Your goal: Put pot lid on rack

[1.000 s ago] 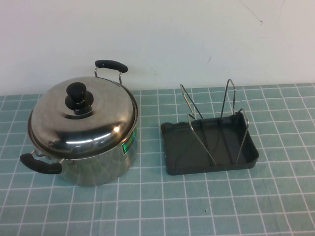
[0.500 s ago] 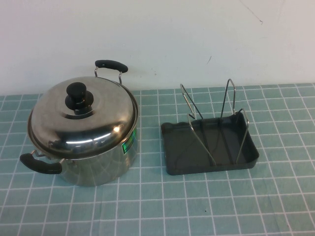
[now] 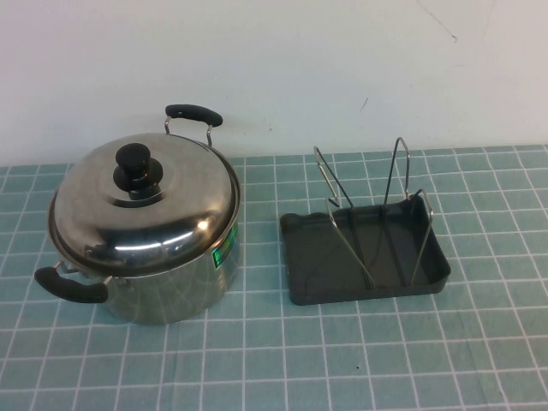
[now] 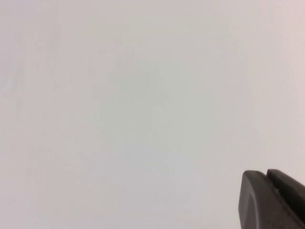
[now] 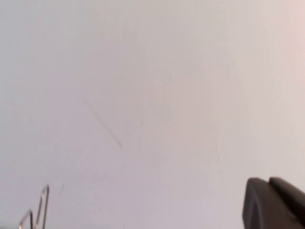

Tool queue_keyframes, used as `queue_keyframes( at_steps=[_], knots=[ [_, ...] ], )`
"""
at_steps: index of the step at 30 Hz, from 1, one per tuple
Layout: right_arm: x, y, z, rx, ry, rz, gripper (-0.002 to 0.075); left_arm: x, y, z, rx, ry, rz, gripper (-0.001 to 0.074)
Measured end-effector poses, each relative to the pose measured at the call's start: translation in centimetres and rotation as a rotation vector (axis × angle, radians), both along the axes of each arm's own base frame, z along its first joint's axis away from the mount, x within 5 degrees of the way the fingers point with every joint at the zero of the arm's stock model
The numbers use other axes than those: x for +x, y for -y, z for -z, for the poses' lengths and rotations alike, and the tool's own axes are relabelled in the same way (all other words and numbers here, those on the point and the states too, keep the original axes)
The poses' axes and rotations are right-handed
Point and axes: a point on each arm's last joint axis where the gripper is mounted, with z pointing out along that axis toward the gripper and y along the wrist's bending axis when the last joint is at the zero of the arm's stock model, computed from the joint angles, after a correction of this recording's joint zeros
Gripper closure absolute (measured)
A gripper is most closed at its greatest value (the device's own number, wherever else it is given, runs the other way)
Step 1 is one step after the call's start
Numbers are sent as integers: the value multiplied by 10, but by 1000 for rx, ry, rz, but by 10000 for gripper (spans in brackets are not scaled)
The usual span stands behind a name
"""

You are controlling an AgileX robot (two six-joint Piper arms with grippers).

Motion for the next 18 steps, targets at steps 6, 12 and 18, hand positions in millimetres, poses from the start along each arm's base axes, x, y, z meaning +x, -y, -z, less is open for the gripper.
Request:
queue_keyframes(
  at_steps=[6, 12, 18],
  knots=[
    [-7, -5, -17, -25, 205, -47, 727, -10, 0, -16, 0, 208, 6, 738],
    [-9, -5, -22, -28, 264, -48, 727, -11, 1, -17, -1, 226, 7, 738],
    [-9, -2, -23, -45, 260, -1, 727, -2, -5, -7, -131, 29, 7, 738]
  ],
)
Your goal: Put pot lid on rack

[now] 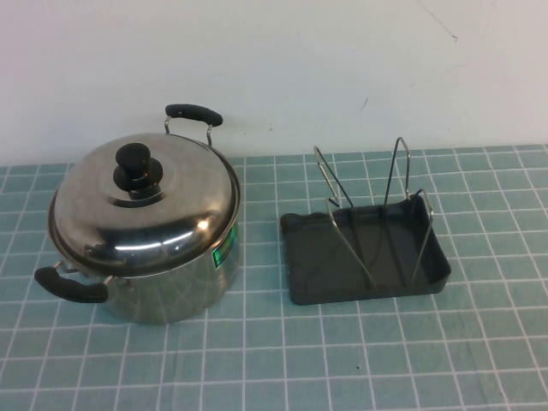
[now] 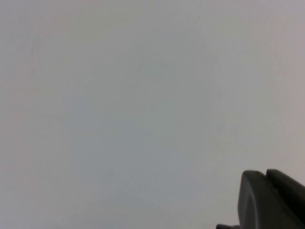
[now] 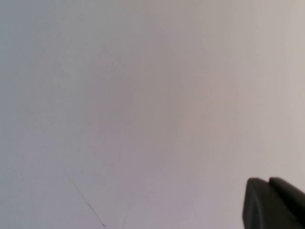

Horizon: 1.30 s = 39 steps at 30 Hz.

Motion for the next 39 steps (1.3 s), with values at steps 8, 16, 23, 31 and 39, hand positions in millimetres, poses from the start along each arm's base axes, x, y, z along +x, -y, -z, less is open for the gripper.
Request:
queue_keyframes(
  at_steps=[8, 16, 23, 31, 39],
  knots=[
    [-15, 3, -55, -154, -78, 131, 727, -1, 1, -49, 89, -47, -28, 738],
    [-15, 6, -66, -204, -242, 164, 727, 30, 2, -89, 95, -88, -21, 736],
    [-2, 7, -27, -202, -439, 149, 727, 84, 6, -90, 114, -150, 24, 440],
    [5, 7, -2, -205, -511, 140, 727, 151, 24, -74, 222, -289, 201, 69],
    [6, 7, -3, -205, -503, 140, 727, 217, 37, -49, 376, -418, 343, 71]
  ],
)
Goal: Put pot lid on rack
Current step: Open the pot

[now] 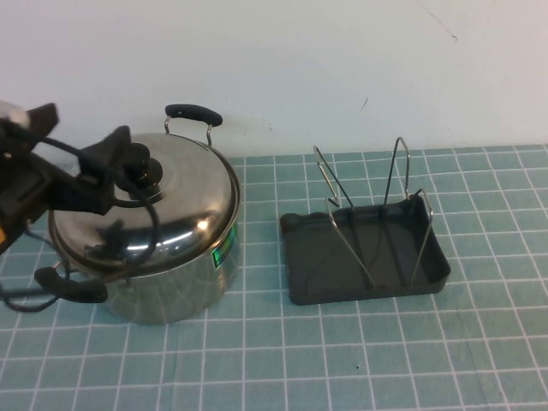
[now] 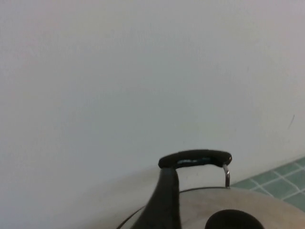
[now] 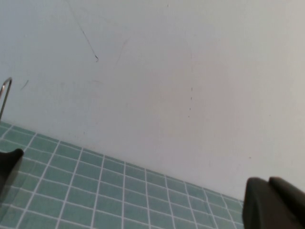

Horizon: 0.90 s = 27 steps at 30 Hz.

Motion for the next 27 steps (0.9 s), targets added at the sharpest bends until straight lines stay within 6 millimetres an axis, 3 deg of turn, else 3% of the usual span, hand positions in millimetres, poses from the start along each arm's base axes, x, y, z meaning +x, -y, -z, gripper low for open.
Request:
queue_keyframes(
  at_steps=[5, 8, 16, 23, 27],
  knots=[
    [0, 0, 0, 2, 0, 0, 727, 32, 4, 22, 37, -78, 44, 86],
    [0, 0, 0, 23, 1, -1, 727, 42, 4, 33, 36, -119, 49, 115],
    [0, 0, 1, 35, -2, -1, 727, 49, 5, 49, 47, -161, 58, 274],
    [0, 0, 1, 37, -1, -2, 727, 50, 21, 51, 124, -138, 79, 404],
    [0, 0, 1, 37, -1, -2, 727, 50, 27, 51, 146, -133, 81, 403]
  ],
)
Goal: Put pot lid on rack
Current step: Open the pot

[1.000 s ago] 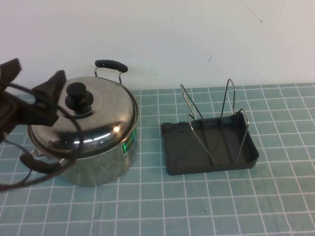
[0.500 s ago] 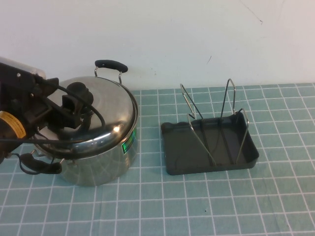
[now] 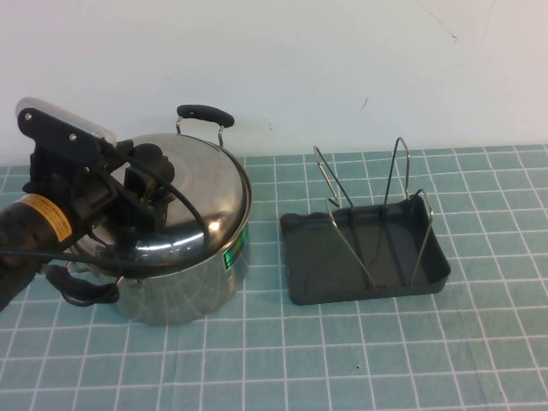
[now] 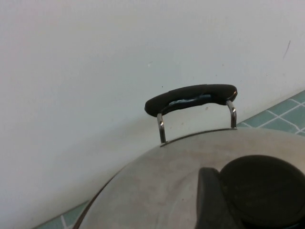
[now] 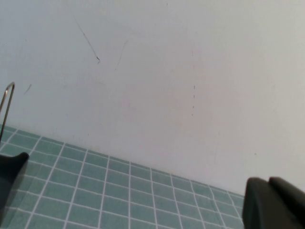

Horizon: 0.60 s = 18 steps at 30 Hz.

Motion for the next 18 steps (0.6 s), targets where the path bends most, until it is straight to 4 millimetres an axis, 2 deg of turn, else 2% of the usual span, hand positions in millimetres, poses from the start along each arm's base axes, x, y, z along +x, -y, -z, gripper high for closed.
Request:
queue_keyframes(
  at_steps=[7, 11, 18],
  knots=[
    [0, 0, 0, 0, 0, 0, 727, 0, 0, -1, -13, 2, -17, 403],
    [0, 0, 0, 0, 0, 0, 727, -4, -1, -9, -11, 13, -33, 403],
    [0, 0, -2, -2, 26, -2, 727, -22, -3, -50, -63, 159, -39, 404]
  ],
)
